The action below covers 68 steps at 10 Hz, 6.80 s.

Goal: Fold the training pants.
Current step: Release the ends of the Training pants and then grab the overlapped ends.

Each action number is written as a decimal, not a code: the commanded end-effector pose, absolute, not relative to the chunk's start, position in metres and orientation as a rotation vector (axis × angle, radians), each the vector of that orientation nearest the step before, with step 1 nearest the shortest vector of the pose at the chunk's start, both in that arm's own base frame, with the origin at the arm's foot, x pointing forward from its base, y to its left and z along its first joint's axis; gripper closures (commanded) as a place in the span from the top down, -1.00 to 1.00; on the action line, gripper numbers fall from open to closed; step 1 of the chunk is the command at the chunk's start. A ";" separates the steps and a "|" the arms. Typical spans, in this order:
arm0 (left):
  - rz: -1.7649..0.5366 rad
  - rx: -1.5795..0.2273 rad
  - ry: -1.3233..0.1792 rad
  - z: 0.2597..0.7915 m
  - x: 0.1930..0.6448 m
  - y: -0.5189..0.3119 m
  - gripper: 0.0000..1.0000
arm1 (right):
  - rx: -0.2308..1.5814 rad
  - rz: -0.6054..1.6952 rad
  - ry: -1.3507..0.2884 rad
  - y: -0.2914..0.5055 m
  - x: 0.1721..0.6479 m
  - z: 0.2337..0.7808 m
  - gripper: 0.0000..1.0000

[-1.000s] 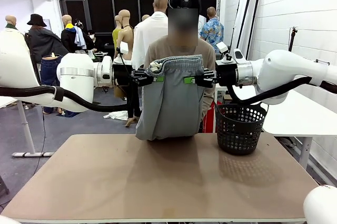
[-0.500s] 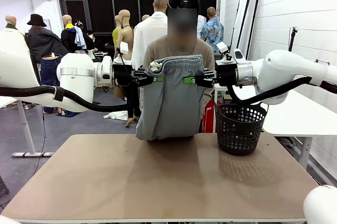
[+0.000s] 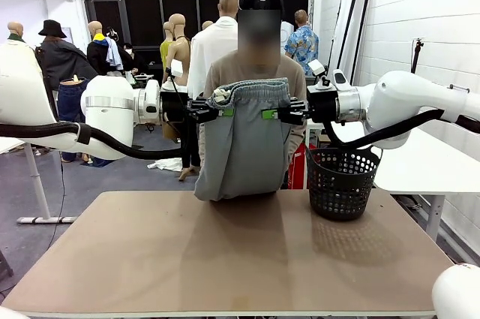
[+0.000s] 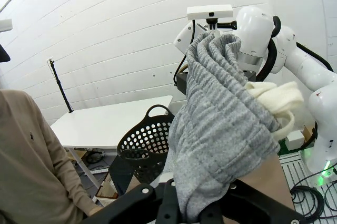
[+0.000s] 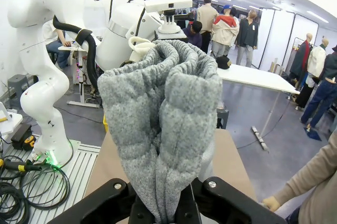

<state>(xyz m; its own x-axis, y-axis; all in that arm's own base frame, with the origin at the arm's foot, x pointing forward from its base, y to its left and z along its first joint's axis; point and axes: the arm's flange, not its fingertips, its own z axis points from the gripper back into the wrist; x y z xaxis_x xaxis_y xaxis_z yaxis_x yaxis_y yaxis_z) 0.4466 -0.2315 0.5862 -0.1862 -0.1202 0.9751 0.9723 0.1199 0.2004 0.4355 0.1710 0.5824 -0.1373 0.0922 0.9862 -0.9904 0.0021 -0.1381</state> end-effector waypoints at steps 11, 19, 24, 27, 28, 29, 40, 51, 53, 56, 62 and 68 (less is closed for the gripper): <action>-1.288 -0.924 -1.365 0.587 0.444 -0.232 -1.00 | 1.076 1.347 -1.245 0.172 0.433 0.586 -1.00; -1.288 -0.924 -1.365 0.587 0.444 -0.232 -1.00 | 1.076 1.347 -1.245 0.172 0.433 0.586 -1.00; -1.288 -0.924 -1.365 0.587 0.444 -0.232 -1.00 | 1.076 1.347 -1.245 0.172 0.433 0.586 -1.00; -1.288 -0.924 -1.365 0.587 0.444 -0.232 -1.00 | 1.076 1.347 -1.245 0.172 0.433 0.586 -1.00; -1.288 -0.924 -1.365 0.587 0.444 -0.232 -1.00 | 1.076 1.347 -1.245 0.172 0.433 0.586 -1.00; -1.288 -0.924 -1.365 0.587 0.444 -0.232 -1.00 | 1.076 1.347 -1.245 0.172 0.433 0.586 -1.00; -1.288 -0.924 -1.365 0.587 0.444 -0.232 -1.00 | 1.076 1.347 -1.245 0.172 0.433 0.586 -1.00; -1.288 -0.924 -1.365 0.587 0.444 -0.232 -1.00 | 1.076 1.347 -1.245 0.172 0.433 0.586 -1.00; -1.288 -0.924 -1.365 0.587 0.444 -0.232 -1.00 | 1.076 1.347 -1.245 0.172 0.433 0.586 -1.00; -1.288 -0.924 -1.365 0.587 0.444 -0.232 -1.00 | 1.076 1.347 -1.245 0.172 0.433 0.586 -1.00; -1.288 -0.924 -1.365 0.587 0.444 -0.232 -1.00 | 1.076 1.347 -1.245 0.172 0.433 0.586 -1.00; -1.288 -0.924 -1.365 0.587 0.444 -0.232 -1.00 | 1.076 1.347 -1.245 0.172 0.433 0.586 -1.00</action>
